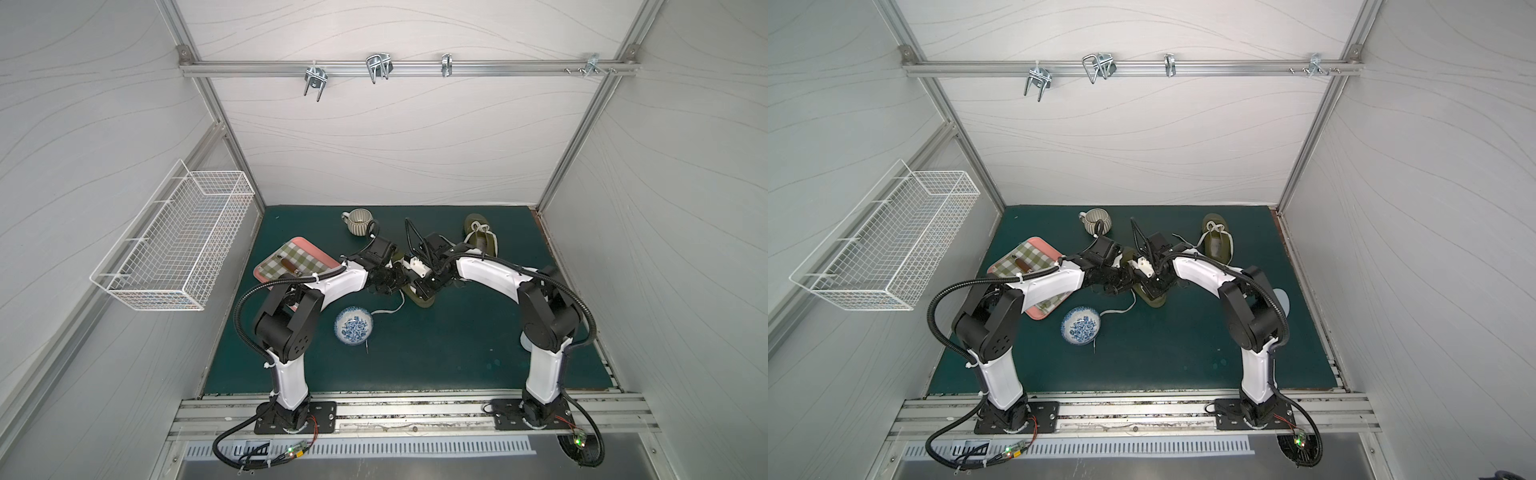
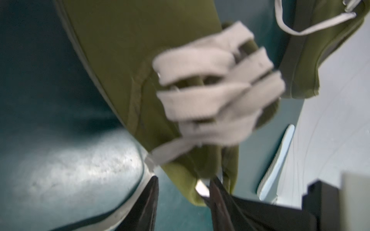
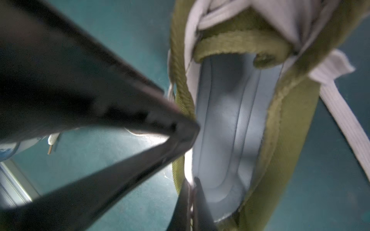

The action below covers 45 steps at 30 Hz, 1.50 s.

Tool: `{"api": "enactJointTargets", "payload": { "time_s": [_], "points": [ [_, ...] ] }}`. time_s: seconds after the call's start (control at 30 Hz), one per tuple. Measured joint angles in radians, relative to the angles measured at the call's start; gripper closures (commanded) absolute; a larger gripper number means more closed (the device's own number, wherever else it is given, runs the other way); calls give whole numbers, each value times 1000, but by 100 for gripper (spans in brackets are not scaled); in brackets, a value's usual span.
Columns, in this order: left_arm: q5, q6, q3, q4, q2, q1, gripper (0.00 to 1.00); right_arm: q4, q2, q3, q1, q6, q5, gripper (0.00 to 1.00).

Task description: Insert the insole into the shoe

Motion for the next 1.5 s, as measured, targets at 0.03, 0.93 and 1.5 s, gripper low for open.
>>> {"api": "enactJointTargets", "payload": {
  "time_s": [0.03, 0.93, 1.5],
  "points": [
    [-10, 0, 6, -3, 5, 0, 57, 0, 0, 0, 0, 2, -1, 100],
    [81, 79, 24, -57, -10, 37, 100, -77, 51, 84, -12, 29, 35, 100],
    [238, 31, -37, 11, -42, 80, 100, -105, -12, 56, 46, 54, 158, 59]
  ]
}}
